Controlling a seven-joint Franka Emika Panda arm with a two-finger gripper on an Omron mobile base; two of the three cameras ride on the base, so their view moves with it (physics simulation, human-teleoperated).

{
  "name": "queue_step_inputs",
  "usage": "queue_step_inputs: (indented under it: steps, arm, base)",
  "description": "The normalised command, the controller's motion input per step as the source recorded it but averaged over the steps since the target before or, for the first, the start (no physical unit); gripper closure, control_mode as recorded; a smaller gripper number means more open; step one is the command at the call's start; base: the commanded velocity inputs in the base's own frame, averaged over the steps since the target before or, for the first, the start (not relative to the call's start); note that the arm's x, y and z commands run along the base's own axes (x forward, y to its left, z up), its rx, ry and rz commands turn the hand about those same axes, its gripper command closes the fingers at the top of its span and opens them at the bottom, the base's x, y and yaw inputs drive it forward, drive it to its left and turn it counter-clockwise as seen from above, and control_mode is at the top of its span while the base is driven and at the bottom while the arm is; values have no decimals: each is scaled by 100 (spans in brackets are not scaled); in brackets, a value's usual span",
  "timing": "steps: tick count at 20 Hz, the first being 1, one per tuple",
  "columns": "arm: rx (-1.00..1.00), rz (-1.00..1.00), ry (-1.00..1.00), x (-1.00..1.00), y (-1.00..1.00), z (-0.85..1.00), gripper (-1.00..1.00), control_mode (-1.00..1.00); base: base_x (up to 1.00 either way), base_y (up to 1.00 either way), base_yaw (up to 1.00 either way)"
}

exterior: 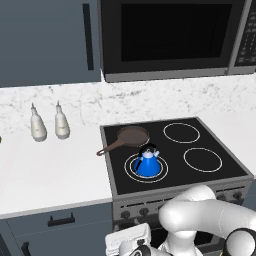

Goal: Pick the kettle from the counter and place it on a stove burner. Then turn the burner on.

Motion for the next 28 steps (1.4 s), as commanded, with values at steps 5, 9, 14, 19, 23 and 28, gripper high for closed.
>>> queue_step_inputs:
  steps: [5, 9, 14, 19, 23, 28]
  arm:
    - [23, 1, 0, 11, -19, 0, -100, -100]
    - [21, 1, 0, 11, -23, 0, -100, -100]
    - [20, 2, 0, 14, -22, 0, -100, -100]
    - [17, 3, 0, 22, -7, 0, -100, -100]
    - [15, 3, 0, 25, -3, 0, -100, -100]
    - [13, 5, 0, 21, -4, -1, -100, -100]
  base:
    - [0, 0, 0]
    - [0, 0, 0]
    - [0, 0, 0]
    - [0, 0, 0]
    - [0, 0, 0]
    - [0, 0, 0]
